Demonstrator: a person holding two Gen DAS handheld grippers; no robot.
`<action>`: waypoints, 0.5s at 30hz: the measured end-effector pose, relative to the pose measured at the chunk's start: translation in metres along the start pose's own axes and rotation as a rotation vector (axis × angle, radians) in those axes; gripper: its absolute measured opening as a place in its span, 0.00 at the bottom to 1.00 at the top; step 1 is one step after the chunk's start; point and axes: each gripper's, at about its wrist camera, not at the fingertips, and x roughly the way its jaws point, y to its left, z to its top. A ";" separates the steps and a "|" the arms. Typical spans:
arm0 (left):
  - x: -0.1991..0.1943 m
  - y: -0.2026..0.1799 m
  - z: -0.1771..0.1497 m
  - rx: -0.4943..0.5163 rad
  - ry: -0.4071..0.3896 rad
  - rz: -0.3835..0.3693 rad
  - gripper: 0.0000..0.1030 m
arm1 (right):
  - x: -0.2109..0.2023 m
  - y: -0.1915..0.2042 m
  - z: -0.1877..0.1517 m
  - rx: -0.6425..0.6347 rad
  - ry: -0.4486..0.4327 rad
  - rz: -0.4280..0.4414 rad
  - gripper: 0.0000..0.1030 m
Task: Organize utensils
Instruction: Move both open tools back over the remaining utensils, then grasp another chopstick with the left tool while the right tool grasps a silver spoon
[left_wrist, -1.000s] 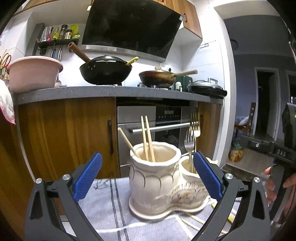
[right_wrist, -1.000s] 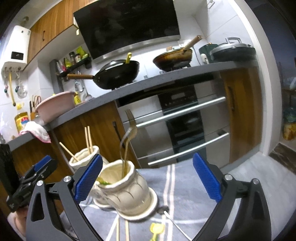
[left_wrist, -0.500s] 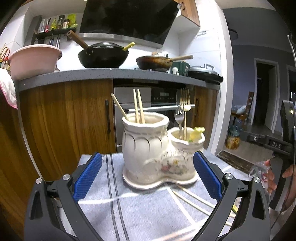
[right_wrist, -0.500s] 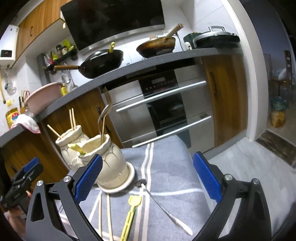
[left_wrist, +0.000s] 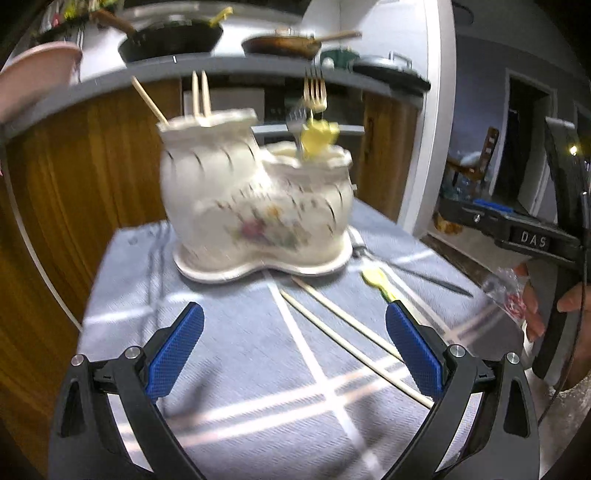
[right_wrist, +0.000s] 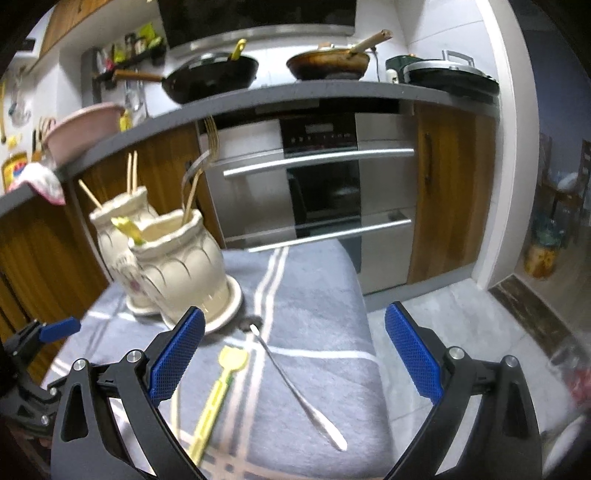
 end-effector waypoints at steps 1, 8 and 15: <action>0.004 -0.003 -0.002 -0.005 0.021 0.001 0.94 | 0.001 -0.001 -0.001 -0.003 0.011 -0.003 0.94; 0.028 -0.021 -0.011 0.016 0.126 0.033 0.89 | 0.020 -0.006 -0.012 -0.061 0.122 -0.027 0.94; 0.041 -0.033 -0.018 0.039 0.194 0.035 0.74 | 0.036 0.004 -0.022 -0.124 0.213 -0.022 0.86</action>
